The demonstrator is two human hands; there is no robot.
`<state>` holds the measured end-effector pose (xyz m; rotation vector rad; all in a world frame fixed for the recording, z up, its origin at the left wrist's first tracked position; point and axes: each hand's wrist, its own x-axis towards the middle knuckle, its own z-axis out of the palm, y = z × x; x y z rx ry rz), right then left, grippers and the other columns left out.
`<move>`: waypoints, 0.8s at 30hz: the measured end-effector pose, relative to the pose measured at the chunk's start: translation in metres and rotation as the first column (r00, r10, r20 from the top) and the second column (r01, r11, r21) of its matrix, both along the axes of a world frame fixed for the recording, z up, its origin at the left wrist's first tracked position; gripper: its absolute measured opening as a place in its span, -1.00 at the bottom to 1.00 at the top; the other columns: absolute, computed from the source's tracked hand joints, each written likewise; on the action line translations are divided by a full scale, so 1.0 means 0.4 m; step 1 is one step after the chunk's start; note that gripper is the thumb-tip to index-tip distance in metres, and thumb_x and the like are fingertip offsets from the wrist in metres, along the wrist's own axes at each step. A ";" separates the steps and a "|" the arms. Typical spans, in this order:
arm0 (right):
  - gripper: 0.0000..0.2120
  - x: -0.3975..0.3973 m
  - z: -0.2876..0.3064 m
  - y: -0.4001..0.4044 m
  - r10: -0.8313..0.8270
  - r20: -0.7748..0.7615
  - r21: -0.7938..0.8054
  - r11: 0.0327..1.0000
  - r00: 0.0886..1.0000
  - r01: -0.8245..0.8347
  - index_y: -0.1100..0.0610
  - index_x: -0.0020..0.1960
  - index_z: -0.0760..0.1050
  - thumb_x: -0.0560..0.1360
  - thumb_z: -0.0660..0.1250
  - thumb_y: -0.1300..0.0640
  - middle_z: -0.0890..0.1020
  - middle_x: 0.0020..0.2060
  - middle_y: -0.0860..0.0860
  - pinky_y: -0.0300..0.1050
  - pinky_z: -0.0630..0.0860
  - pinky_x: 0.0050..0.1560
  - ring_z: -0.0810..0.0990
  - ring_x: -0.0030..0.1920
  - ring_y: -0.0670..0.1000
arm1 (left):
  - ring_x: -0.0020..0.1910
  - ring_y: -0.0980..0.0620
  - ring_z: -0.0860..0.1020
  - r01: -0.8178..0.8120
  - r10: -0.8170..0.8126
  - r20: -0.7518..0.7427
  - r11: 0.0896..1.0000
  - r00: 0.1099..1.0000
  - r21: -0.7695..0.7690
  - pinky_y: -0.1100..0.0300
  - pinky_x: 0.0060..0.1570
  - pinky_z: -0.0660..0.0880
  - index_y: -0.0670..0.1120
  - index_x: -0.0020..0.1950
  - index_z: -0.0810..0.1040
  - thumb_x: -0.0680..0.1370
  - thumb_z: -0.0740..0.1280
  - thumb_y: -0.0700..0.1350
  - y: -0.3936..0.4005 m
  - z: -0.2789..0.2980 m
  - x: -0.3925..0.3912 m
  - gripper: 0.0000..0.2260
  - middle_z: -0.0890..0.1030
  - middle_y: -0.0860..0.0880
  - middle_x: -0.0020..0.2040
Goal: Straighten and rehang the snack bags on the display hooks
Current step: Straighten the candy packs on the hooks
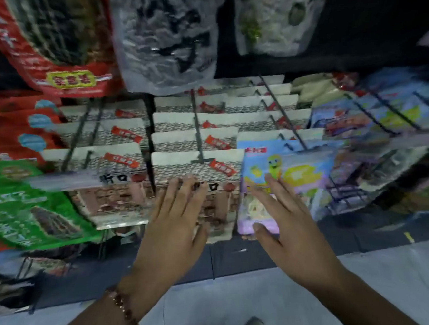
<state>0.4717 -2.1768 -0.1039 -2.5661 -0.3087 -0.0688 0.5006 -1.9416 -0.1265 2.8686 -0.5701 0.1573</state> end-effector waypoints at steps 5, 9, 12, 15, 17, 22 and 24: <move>-0.45 0.006 0.024 -0.222 -0.048 -0.029 0.011 0.999 0.998 0.048 -0.25 0.50 0.13 0.59 0.27 -0.02 -0.14 0.54 -0.31 -0.04 0.05 0.49 -0.24 0.53 -0.21 | 0.57 -0.15 0.05 -0.042 0.042 0.007 0.999 0.999 0.004 -0.05 0.51 -0.04 0.02 0.58 0.11 0.54 0.08 0.11 -0.193 0.036 0.025 -0.40 0.10 -0.10 0.60; -0.42 0.052 0.052 -0.319 -0.080 0.041 0.049 0.996 0.996 0.078 -0.15 0.52 0.19 0.57 0.31 0.04 -0.02 0.57 -0.18 0.17 0.17 0.49 -0.05 0.57 -0.04 | 0.58 -0.13 0.00 -0.046 0.045 0.055 0.999 0.997 0.009 0.04 0.50 -0.14 0.04 0.59 0.04 0.58 0.04 0.13 -0.281 0.077 0.054 -0.41 0.04 -0.11 0.60; -0.42 0.099 0.073 -0.343 -0.087 0.087 0.086 0.993 0.992 0.079 -0.07 0.52 0.22 0.56 0.32 0.05 0.04 0.57 -0.09 0.24 0.33 0.38 0.05 0.56 0.05 | 0.58 -0.06 -0.14 -0.058 0.058 0.055 0.998 0.997 -0.014 0.04 0.45 -0.16 0.07 0.60 0.02 0.56 -0.02 0.16 -0.317 0.101 0.083 -0.40 -0.05 -0.09 0.61; -0.41 0.132 0.084 -0.344 -0.041 0.130 0.104 0.994 0.991 0.028 -0.02 0.54 0.21 0.55 0.30 0.05 0.07 0.57 -0.07 0.15 0.38 0.37 0.10 0.55 0.01 | 0.53 0.05 -0.24 -0.083 0.084 0.049 0.996 0.995 -0.015 0.10 0.42 -0.26 0.09 0.60 -0.04 0.56 -0.03 0.18 -0.337 0.112 0.103 -0.39 -0.12 -0.05 0.61; -0.40 0.152 0.091 -0.340 -0.015 0.121 0.102 0.995 0.993 0.002 -0.02 0.54 0.19 0.56 0.30 0.10 0.17 0.53 -0.06 0.00 0.36 0.36 0.22 0.48 -0.03 | 0.55 0.02 -0.22 -0.092 0.093 0.031 0.996 0.995 -0.006 0.10 0.44 -0.28 0.10 0.59 -0.06 0.58 0.03 0.18 -0.347 0.112 0.110 -0.39 -0.13 -0.03 0.61; -0.52 0.188 0.103 -0.340 0.003 0.056 0.174 0.985 0.998 -0.013 -0.07 0.48 0.27 0.59 0.27 0.09 0.48 0.31 -0.04 -0.25 0.35 -0.12 0.50 -0.05 -0.16 | 0.49 -0.18 0.16 -0.158 0.161 0.070 0.986 0.984 -0.048 -0.08 0.46 0.10 0.02 0.56 0.15 0.57 0.25 0.04 -0.376 0.122 0.125 -0.42 0.26 -0.13 0.48; -0.61 0.202 0.099 -0.343 -0.007 0.073 0.197 0.980 0.997 -0.007 -0.05 0.42 0.34 0.60 0.26 0.09 0.58 0.09 -0.08 -0.29 0.28 -0.34 0.46 -0.30 -0.21 | 0.40 -0.20 0.26 -0.181 0.187 0.093 0.981 0.978 -0.067 -0.14 0.38 0.25 -0.01 0.53 0.24 0.53 0.34 -0.02 -0.382 0.124 0.130 -0.41 0.35 -0.14 0.39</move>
